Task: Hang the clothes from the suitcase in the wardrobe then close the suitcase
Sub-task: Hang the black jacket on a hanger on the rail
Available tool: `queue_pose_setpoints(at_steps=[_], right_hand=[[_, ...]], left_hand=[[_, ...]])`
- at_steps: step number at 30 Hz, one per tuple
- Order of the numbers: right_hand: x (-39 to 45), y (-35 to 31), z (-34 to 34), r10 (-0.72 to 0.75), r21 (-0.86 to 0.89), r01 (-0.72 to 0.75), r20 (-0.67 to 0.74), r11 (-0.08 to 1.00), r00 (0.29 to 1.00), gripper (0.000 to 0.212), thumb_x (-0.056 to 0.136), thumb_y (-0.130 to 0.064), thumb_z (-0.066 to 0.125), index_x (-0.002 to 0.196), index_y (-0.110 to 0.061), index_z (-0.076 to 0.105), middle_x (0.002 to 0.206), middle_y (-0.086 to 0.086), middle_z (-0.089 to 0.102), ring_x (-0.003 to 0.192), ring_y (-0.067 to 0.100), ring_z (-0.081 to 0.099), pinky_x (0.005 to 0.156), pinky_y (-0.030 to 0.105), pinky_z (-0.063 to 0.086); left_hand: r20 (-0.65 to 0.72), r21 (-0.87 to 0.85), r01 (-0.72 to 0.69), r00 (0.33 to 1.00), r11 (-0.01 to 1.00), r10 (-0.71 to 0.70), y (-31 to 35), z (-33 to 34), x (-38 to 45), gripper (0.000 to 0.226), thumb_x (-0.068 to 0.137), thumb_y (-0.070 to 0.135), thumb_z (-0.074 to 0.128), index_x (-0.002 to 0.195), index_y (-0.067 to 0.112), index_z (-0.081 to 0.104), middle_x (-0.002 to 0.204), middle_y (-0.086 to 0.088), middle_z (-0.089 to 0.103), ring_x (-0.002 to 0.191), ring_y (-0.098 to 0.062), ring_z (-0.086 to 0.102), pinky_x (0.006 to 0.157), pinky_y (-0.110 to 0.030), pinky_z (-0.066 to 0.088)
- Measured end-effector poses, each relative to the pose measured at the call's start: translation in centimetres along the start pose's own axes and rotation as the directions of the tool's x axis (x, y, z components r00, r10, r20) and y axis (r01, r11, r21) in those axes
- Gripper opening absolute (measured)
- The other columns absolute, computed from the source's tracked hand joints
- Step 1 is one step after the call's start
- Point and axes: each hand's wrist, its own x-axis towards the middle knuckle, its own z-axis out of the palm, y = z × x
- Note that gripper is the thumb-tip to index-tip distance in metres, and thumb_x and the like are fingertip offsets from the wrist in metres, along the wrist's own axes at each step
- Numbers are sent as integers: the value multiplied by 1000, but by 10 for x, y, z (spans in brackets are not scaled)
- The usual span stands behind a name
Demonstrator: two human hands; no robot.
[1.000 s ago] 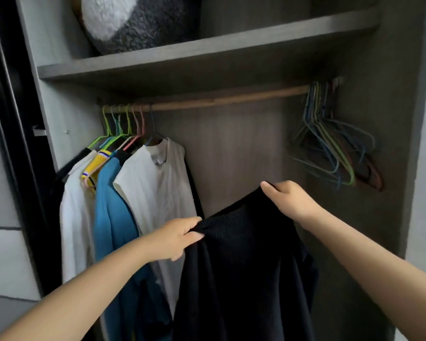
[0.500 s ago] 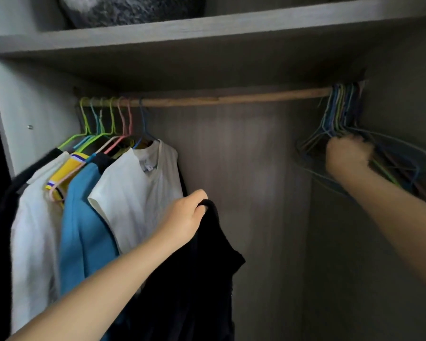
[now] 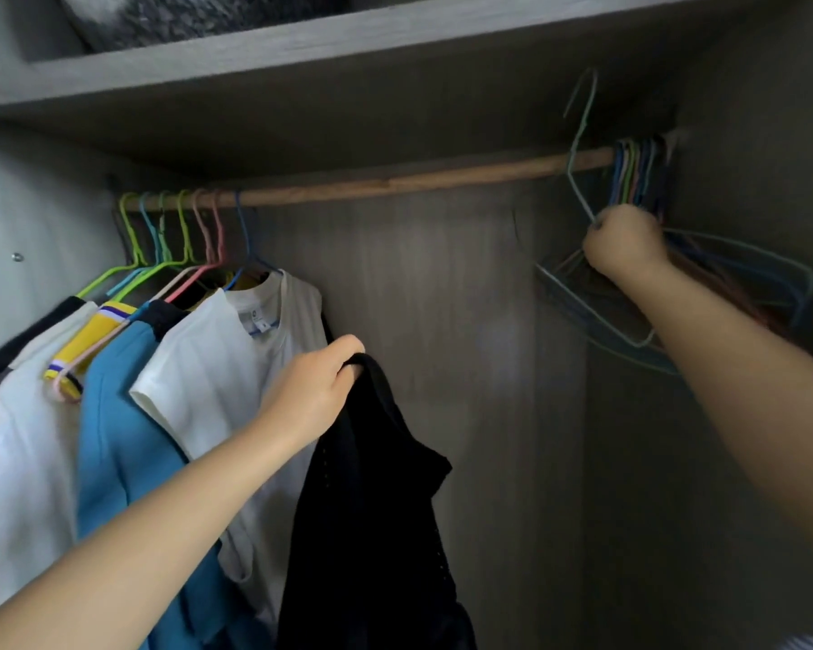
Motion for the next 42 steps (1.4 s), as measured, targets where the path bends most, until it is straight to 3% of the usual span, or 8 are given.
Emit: queue_pose_setpoints(at_steps=[6, 10, 15, 20, 24, 29, 33, 42], right_hand=[[-52, 15, 57, -113, 502, 74, 48, 861, 992, 26, 90, -6, 51, 65, -4, 54, 49, 1, 37, 46, 7, 31, 47, 21, 22], [-114, 16, 90, -62, 740, -180, 286, 648, 956, 36, 92, -6, 51, 58, -14, 40, 33, -7, 32, 27, 3, 29, 33, 10, 20], [-151, -21, 124, -168, 721, -522, 646, 456, 745, 16, 95, -20, 47, 79, -17, 50, 34, -5, 35, 22, 3, 25, 31, 10, 19], [-134, -26, 129, -145, 651, -185, 418, 736, 897, 45, 98, -22, 40, 67, -2, 65, 25, -12, 43, 32, -4, 46, 41, 8, 32], [-104, -30, 105, -124, 662, -70, 242, 746, 962, 60, 100, -28, 33, 45, -11, 51, 25, -14, 43, 34, -6, 47, 44, 7, 32], [-84, -51, 79, -206, 645, 25, 206, 764, 957, 60, 100, -31, 30, 45, -16, 47, 24, -13, 42, 32, -4, 46, 38, 7, 30], [-78, -63, 65, -226, 667, 39, 198, 744, 954, 59, 100, -34, 30, 48, -13, 48, 21, -8, 38, 26, 2, 43, 32, 9, 26], [-114, -92, 76, -337, 681, 11, 349, 733, 874, 60, 99, -34, 32, 46, -11, 48, 21, -3, 36, 22, 6, 37, 30, 9, 23]], left_hand=[[97, 78, 0, 995, 997, -8, -1, 5, -2, 17, 95, 10, 37, 100, 13, 53, 80, -19, 64, 73, -31, 60, 65, -43, 45], [156, 167, -20, 988, 986, -7, -5, -5, -1, 20, 96, 12, 36, 110, 12, 50, 83, -18, 63, 77, -32, 59, 68, -44, 45], [177, 257, -38, 984, 966, -9, -7, -10, 2, 20, 97, 12, 36, 112, 11, 48, 67, -2, 47, 73, -25, 51, 65, -34, 38], [246, 357, -19, 967, 934, -74, -22, -18, -13, 11, 96, 12, 36, 96, 8, 47, 64, -3, 44, 73, -26, 51, 64, -36, 39], [259, 390, 9, 958, 921, -119, -45, -33, -26, 14, 94, 11, 39, 97, 2, 49, 77, -14, 51, 79, -31, 55, 70, -40, 43], [304, 561, -142, 952, 816, -44, -62, -46, -42, 37, 87, 31, 23, 105, 11, 48, 78, -8, 45, 72, -24, 46, 61, -30, 32], [242, 579, -287, 954, 763, 175, -76, -56, -55, 15, 73, 26, 26, 82, 18, 34, 53, -8, 49, 36, -23, 42, 37, -16, 14], [228, 625, -363, 932, 691, 282, -58, -72, -57, 7, 67, 15, 31, 74, 15, 30, 43, -6, 43, 25, -21, 36, 50, -8, -6]])
